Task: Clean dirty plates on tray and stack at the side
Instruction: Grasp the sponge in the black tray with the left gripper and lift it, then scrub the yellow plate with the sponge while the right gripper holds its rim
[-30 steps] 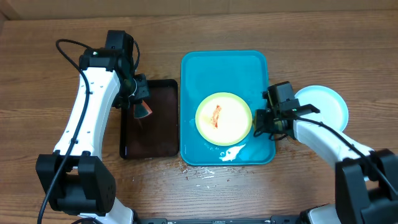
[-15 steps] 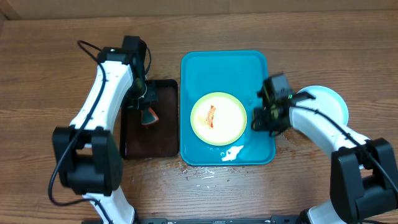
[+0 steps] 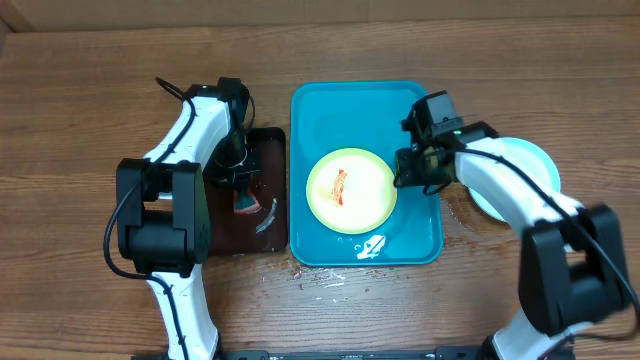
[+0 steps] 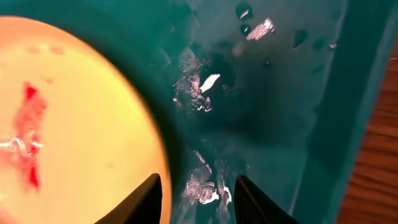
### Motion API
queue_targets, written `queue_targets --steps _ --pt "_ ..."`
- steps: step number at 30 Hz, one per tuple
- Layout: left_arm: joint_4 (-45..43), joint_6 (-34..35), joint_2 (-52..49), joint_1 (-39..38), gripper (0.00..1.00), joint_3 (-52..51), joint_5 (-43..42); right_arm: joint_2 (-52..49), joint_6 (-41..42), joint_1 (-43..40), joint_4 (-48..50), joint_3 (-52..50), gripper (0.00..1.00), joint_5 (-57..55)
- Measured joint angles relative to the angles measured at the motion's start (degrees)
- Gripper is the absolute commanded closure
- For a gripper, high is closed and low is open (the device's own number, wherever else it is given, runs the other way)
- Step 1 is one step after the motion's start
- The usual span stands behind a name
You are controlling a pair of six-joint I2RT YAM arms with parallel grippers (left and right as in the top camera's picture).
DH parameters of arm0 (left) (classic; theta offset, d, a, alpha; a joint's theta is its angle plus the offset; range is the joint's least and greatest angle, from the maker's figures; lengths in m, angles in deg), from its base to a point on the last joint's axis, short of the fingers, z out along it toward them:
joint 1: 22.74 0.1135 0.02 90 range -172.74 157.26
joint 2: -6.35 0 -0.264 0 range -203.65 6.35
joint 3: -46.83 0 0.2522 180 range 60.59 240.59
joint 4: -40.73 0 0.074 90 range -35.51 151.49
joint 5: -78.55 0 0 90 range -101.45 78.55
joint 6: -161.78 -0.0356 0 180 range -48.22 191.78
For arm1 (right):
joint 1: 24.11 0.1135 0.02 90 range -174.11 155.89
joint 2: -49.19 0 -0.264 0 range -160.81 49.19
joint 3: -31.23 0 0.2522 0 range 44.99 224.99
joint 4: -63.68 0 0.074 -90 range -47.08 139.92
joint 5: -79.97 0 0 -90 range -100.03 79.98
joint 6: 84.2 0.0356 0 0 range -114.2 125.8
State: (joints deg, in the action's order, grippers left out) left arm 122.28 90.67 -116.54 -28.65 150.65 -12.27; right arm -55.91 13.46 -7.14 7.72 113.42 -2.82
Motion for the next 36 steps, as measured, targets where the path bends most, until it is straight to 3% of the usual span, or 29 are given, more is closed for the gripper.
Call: queue_targets --steps 4,8,15,22,28,36 --pt "4.5 -1.14 0.0 0.0 0.96 1.81 0.26 -4.48 -0.24 0.04 1.27 -0.28 0.74 1.18" --pt "11.06 -1.53 0.33 0.0 0.96 8.02 0.85 -4.81 -0.04 0.04 1.73 -0.17 0.96 1.79" --pt "13.81 -2.19 8.13 -2.29 0.96 17.25 0.83 -5.01 2.03 -0.04 1.29 0.13 0.96 2.29" --pt "8.5 -2.36 12.87 -10.75 0.96 19.06 -0.85 -5.01 2.93 0.0 0.55 0.26 0.96 2.27" --pt "1.25 -1.05 7.52 -17.42 0.96 18.99 -6.75 -5.01 3.13 0.02 0.33 0.28 0.96 2.36" --pt "-3.8 2.4 -9.18 -23.45 0.96 18.29 -12.17 -5.01 3.32 0.04 0.04 0.31 0.96 2.45"
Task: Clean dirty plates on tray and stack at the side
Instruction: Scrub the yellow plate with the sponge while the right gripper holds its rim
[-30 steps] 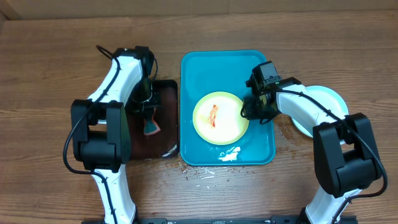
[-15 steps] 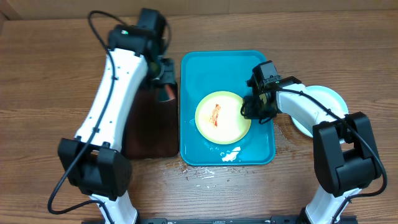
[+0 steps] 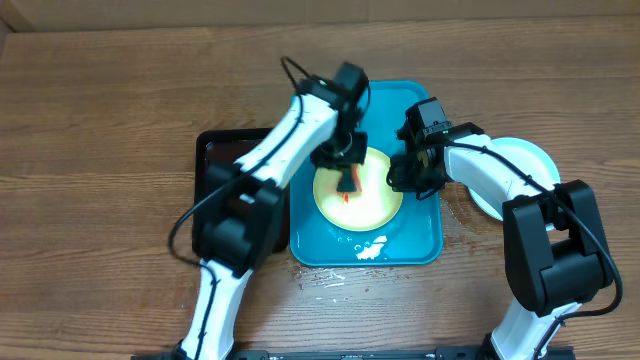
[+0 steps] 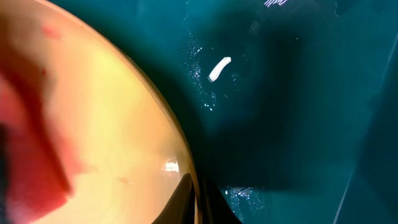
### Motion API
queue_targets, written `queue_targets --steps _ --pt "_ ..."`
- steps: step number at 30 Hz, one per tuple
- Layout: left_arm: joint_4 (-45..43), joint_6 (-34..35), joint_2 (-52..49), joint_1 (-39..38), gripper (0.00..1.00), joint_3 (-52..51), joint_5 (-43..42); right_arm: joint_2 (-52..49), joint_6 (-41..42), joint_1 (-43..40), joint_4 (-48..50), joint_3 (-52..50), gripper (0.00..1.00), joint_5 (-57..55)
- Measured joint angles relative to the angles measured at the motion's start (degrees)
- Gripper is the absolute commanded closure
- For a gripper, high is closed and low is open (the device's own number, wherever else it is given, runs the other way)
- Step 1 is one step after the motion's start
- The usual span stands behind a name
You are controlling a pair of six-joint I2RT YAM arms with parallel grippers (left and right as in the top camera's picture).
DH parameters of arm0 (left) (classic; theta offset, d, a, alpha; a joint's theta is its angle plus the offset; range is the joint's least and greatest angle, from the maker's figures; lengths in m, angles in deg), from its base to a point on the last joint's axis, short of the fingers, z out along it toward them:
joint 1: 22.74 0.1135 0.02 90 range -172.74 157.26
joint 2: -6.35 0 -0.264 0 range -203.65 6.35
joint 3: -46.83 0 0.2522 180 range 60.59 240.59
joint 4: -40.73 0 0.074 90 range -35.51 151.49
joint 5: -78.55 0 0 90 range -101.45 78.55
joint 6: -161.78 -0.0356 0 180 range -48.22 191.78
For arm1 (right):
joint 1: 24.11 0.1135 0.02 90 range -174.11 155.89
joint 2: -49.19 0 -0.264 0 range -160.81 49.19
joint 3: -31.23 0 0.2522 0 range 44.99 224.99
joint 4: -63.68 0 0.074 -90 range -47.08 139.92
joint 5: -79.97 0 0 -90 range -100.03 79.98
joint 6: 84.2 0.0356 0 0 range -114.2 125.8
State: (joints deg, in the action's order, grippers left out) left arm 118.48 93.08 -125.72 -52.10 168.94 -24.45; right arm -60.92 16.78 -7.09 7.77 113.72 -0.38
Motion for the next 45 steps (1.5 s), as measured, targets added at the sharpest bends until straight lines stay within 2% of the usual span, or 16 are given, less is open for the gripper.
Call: queue_targets --steps 4,12,17,21,31,37,45 --pt "1.84 0.24 -1.64 0.33 0.96 0.33 0.44 -0.07 0.04 0.02 -0.33 0.0 0.96 0.2" --pt "8.26 -0.26 -1.64 0.76 0.96 0.55 10.71 -0.07 0.2 0.0 -0.35 0.0 0.96 0.28" --pt "7.74 -0.7 -1.64 0.87 0.96 0.55 11.43 -0.07 0.35 0.02 -0.35 0.0 0.96 0.48" --pt "4.61 -0.94 -1.66 1.81 0.96 0.42 6.27 -0.07 0.35 0.02 -0.35 0.0 0.96 0.46" --pt "-10.01 1.51 -4.87 0.81 0.96 0.35 -18.95 -0.07 0.79 0.02 -0.52 0.0 0.96 0.5" --pt "-8.92 2.6 -6.27 -0.66 0.96 0.35 -26.01 -0.07 0.81 0.02 -0.52 0.0 0.96 0.5" --pt "2.99 2.43 -6.16 0.42 0.96 0.9 -22.62 -0.07 0.76 0.0 -0.5 0.0 0.96 0.5"
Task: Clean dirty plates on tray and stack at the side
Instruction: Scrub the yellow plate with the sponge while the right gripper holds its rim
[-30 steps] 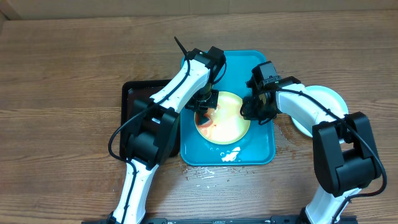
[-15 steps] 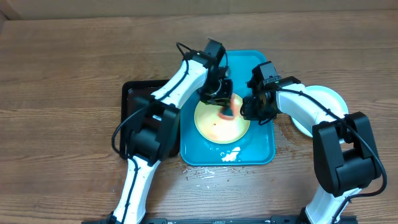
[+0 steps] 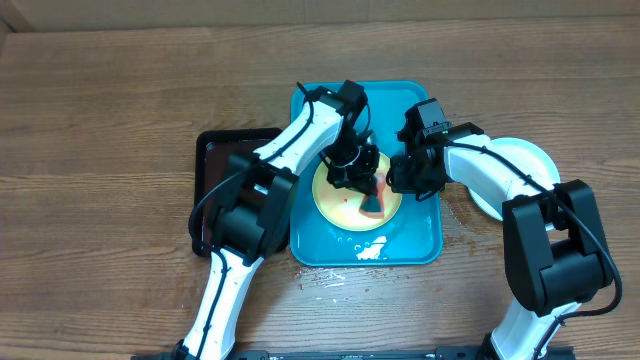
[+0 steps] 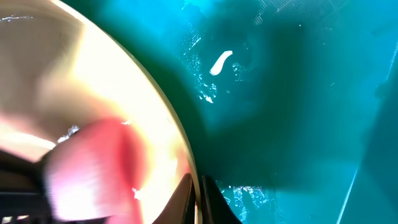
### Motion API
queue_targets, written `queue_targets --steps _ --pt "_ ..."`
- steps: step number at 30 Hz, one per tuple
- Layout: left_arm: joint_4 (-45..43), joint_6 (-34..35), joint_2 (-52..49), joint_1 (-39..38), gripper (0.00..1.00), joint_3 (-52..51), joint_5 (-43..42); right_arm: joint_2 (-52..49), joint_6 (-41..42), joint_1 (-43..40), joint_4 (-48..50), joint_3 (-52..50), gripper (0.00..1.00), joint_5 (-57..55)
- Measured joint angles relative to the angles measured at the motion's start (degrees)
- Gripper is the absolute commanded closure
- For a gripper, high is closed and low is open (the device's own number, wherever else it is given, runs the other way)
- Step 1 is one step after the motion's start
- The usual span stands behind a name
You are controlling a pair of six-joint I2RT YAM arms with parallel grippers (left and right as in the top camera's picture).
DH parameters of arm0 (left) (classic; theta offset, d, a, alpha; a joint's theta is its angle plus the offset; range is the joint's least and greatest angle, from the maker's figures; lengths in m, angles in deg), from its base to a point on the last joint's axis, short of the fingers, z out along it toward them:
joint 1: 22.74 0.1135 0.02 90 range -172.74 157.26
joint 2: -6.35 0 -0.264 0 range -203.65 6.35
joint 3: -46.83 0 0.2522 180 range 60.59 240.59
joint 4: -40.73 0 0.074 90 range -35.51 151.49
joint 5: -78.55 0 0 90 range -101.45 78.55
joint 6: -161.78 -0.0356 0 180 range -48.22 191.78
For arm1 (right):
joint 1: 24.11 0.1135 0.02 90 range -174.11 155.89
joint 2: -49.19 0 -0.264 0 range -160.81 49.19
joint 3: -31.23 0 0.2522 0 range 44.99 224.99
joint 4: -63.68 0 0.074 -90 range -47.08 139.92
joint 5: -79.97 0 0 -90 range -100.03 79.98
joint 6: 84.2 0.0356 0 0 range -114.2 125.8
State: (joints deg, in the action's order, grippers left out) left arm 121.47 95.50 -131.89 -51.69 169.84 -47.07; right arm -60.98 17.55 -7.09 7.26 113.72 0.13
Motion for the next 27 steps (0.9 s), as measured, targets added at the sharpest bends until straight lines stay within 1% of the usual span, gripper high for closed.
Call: queue_targets --steps 4,7,11,14,18,22,24,27 --pt "5.27 -0.26 1.09 1.38 0.96 0.02 6.43 0.0 0.04 0.02 -0.02 0.0 0.96 0.0" --pt "7.87 -0.31 2.21 2.43 0.96 0.02 13.57 0.0 0.07 0.02 -0.02 0.0 0.96 -0.02" --pt "8.72 -0.28 3.72 3.32 0.96 -0.02 23.65 0.0 0.04 0.0 -0.04 0.0 0.96 0.0" --pt "8.72 -0.31 4.83 3.48 0.96 -0.02 28.65 0.0 0.07 0.02 -0.04 0.0 0.96 0.15" --pt "7.5 -0.33 6.14 2.99 0.96 -0.04 31.74 0.0 0.22 0.07 0.02 0.0 0.96 0.24" --pt "4.46 -0.31 6.23 2.4 0.96 -0.28 32.3 0.0 0.22 0.07 0.02 0.0 0.96 0.26" --pt "2.03 -0.31 6.23 1.97 0.96 -0.74 30.95 0.0 0.24 0.07 0.0 0.0 0.96 0.28" --pt "-1.53 -0.31 5.81 1.05 0.96 -1.01 25.99 0.0 0.26 0.07 0.0 0.0 0.96 0.26"
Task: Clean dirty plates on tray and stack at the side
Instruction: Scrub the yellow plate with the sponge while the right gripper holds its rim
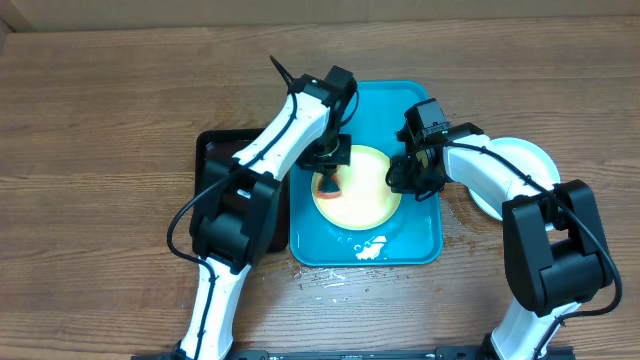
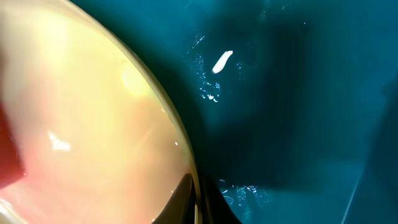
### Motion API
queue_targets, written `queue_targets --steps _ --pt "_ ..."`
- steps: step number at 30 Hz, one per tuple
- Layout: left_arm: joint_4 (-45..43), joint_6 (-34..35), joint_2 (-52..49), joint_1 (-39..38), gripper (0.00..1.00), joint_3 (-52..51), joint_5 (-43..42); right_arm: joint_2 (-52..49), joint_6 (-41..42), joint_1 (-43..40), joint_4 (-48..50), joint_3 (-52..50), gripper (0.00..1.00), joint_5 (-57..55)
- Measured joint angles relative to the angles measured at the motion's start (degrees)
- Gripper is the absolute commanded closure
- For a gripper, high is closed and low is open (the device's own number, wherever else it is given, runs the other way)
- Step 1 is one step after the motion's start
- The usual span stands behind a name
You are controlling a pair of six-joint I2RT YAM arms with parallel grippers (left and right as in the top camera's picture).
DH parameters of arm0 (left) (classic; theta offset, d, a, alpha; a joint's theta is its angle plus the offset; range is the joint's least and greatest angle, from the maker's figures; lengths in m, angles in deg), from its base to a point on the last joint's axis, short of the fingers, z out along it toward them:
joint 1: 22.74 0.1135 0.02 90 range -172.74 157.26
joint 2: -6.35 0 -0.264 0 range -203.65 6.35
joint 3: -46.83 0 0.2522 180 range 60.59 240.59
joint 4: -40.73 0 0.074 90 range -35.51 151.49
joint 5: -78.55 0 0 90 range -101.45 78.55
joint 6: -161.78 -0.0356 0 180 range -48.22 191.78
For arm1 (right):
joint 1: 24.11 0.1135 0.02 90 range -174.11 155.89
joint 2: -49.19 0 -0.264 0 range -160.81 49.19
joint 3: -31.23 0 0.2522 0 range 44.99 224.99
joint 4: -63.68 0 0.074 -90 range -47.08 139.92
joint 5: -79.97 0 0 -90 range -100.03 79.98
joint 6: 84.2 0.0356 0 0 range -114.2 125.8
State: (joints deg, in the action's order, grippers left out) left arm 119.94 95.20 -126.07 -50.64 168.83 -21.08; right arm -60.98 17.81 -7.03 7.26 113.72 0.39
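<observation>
A yellow plate (image 1: 365,195) lies in the teal tray (image 1: 400,110). My right gripper (image 1: 397,180) is shut on the plate's right rim. In the right wrist view the plate (image 2: 93,124) fills the left side, and the right gripper (image 2: 198,202) pinches its edge over the wet tray floor (image 2: 298,124). My left gripper (image 1: 328,167) reaches in from the left, shut on a reddish sponge (image 1: 326,186) that presses on the plate's left part. The sponge (image 2: 7,158) shows as a red blur at the frame's left edge. No red smear shows on the plate's bare part.
A pale plate (image 1: 520,165) sits on the table right of the tray. A dark brown tray (image 1: 215,190) lies left of it, partly under my left arm. White foam (image 1: 372,247) lies at the teal tray's front, with wet spots on the wood nearby.
The left gripper and sponge have shifted from the plate's right part, near my right fingers, to its left part. The right gripper keeps its pinch on the rim.
First the left gripper was at the sponge in the dark tray; the right stood open beside the smeared plate. Then the right was shut on the rim and the sponge was on the plate. The sponge has since been on the right part, now the left; the smear is gone.
</observation>
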Motion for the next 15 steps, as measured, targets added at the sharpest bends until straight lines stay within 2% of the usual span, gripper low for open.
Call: queue_targets --steps 6,11,15 --pt "-5.2 0.0 -2.29 -1.4 0.96 0.0 -14.21 0.0 -0.04 0.0 -0.02 0.0 0.96 -0.04" --pt "-7.04 -1.44 -3.08 -2.23 0.96 0.0 -21.24 0.0 -0.04 0.0 0.0 0.0 0.96 -0.04" --pt "-5.55 -2.6 -3.41 -2.49 0.96 0.0 -22.97 0.0 -0.04 0.0 0.0 0.0 0.96 -0.02"
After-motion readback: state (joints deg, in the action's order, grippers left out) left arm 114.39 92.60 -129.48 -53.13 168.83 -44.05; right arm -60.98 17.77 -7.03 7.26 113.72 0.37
